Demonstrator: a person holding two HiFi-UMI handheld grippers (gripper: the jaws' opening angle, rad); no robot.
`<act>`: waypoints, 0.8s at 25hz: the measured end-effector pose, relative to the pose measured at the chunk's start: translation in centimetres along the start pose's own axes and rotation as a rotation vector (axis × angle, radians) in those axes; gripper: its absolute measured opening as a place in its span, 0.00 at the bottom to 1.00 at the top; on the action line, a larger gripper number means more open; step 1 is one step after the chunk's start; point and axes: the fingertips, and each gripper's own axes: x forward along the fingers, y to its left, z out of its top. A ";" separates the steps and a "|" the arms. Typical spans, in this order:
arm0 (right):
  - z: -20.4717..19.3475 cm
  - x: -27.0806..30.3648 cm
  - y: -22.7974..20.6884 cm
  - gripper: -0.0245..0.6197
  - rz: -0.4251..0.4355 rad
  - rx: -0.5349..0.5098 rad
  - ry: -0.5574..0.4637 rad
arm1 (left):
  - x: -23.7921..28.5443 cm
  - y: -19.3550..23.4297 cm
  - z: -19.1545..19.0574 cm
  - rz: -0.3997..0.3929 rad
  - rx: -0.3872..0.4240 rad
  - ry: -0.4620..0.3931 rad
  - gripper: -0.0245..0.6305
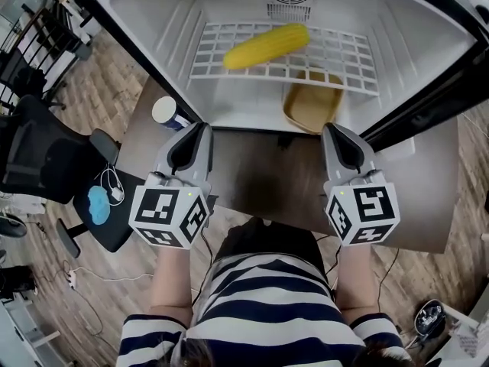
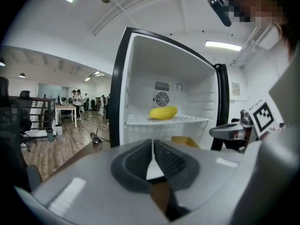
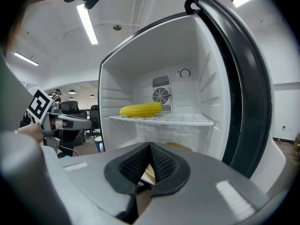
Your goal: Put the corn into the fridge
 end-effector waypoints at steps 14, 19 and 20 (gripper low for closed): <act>1.1 -0.3 1.6 0.04 0.037 0.020 -0.032 | -0.6 -0.1 -0.4 -0.047 -0.043 0.010 0.04; 1.8 -0.5 1.9 0.04 0.042 0.010 -0.039 | -0.7 -0.3 -0.4 -0.058 -0.049 0.010 0.04; 1.8 -0.4 1.9 0.04 0.040 0.009 -0.037 | -0.7 -0.3 -0.4 -0.059 -0.049 0.011 0.04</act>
